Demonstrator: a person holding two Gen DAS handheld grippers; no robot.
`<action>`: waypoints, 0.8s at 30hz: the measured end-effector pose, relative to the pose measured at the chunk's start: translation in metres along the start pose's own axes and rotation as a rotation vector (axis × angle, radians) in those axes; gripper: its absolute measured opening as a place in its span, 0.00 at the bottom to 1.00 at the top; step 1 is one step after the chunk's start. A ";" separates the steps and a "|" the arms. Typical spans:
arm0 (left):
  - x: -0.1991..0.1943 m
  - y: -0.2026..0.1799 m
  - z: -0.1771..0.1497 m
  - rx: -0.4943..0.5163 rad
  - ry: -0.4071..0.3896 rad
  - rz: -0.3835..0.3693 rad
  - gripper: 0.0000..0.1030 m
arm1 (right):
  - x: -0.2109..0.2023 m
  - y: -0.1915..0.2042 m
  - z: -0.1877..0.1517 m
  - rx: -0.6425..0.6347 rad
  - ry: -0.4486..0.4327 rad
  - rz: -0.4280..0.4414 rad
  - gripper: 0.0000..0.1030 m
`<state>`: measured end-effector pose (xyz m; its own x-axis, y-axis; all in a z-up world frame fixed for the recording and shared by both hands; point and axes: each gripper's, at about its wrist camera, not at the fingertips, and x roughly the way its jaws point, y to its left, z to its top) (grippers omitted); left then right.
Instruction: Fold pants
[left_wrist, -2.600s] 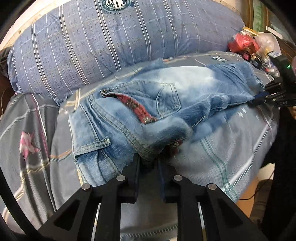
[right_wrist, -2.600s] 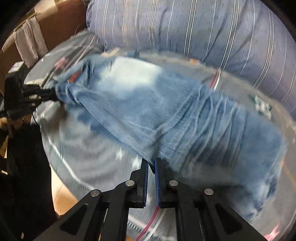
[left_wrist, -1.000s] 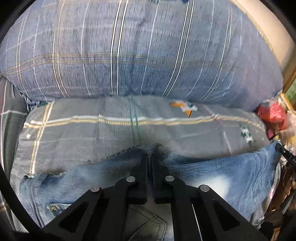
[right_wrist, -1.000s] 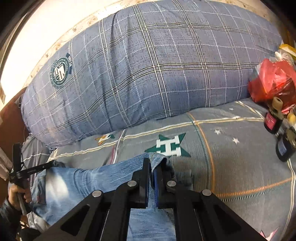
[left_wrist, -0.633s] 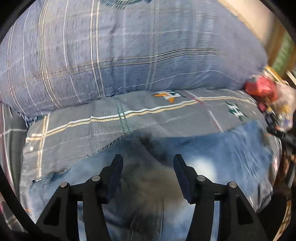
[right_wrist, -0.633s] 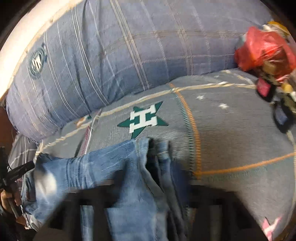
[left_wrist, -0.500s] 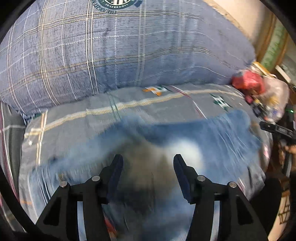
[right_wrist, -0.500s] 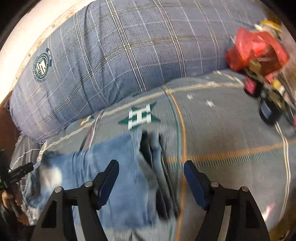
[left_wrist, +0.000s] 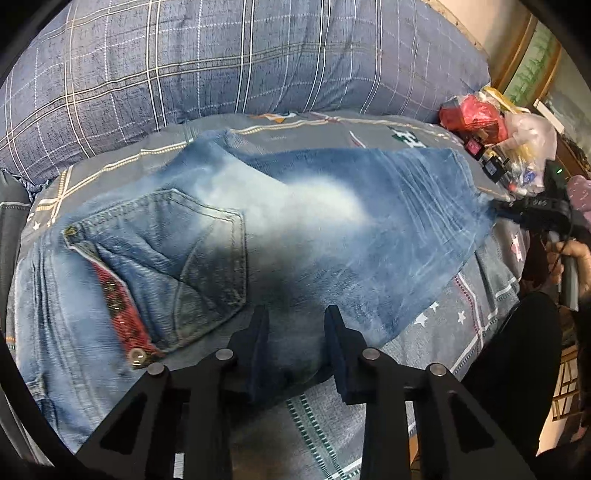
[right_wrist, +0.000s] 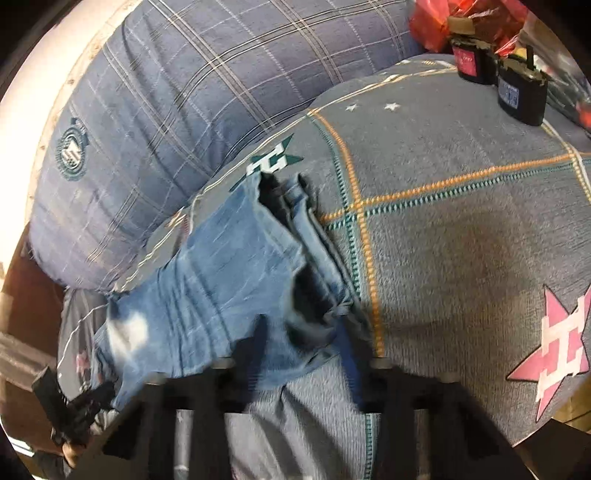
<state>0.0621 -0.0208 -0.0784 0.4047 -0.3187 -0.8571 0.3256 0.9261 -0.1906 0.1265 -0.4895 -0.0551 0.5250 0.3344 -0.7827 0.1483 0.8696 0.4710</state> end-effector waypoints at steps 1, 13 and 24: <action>0.002 -0.003 -0.001 0.008 0.002 0.002 0.31 | -0.006 0.002 0.000 -0.015 -0.020 -0.015 0.22; 0.018 -0.012 -0.002 0.047 0.041 0.048 0.31 | -0.014 -0.011 -0.005 -0.069 -0.045 -0.128 0.23; 0.015 -0.043 0.077 0.089 -0.033 -0.025 0.42 | -0.015 0.034 0.039 -0.174 -0.110 -0.096 0.68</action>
<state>0.1206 -0.0807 -0.0463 0.4234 -0.3489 -0.8360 0.4094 0.8970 -0.1670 0.1564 -0.4790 -0.0116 0.6049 0.2141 -0.7670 0.0599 0.9482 0.3119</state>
